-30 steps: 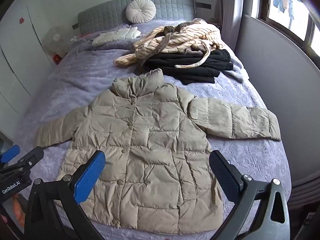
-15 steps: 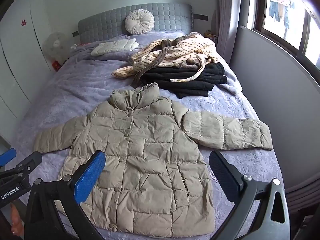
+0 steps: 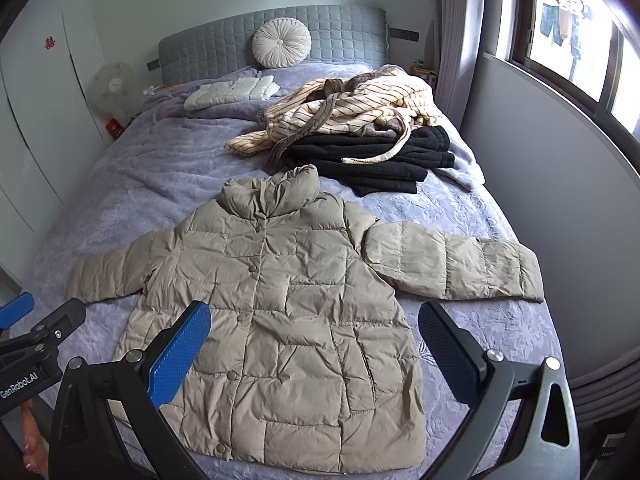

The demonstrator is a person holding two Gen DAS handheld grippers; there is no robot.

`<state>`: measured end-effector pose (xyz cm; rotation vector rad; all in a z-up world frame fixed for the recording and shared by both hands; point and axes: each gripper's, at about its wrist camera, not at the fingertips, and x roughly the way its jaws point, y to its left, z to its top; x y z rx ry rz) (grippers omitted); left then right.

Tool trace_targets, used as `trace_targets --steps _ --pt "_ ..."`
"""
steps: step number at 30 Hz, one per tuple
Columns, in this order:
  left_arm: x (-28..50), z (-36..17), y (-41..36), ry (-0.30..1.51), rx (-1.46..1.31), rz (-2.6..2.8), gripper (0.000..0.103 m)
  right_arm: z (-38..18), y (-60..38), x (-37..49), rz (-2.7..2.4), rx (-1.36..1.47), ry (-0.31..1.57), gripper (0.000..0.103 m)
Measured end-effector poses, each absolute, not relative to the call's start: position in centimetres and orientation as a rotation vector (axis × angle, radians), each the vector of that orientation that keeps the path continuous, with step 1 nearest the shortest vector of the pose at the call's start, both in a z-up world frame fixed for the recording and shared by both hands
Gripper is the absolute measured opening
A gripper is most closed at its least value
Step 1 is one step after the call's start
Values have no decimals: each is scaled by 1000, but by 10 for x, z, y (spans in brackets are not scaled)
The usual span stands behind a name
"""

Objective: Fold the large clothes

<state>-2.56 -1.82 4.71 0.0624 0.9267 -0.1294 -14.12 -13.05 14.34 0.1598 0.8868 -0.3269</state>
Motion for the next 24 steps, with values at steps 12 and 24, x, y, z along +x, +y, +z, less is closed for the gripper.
trace_targets --steps 12,24 --pt "-24 52 -26 936 69 -132 103 142 -129 -140 -328 162 897 103" --pt "-23 51 -32 937 74 -130 103 140 -131 -140 -325 162 900 103"
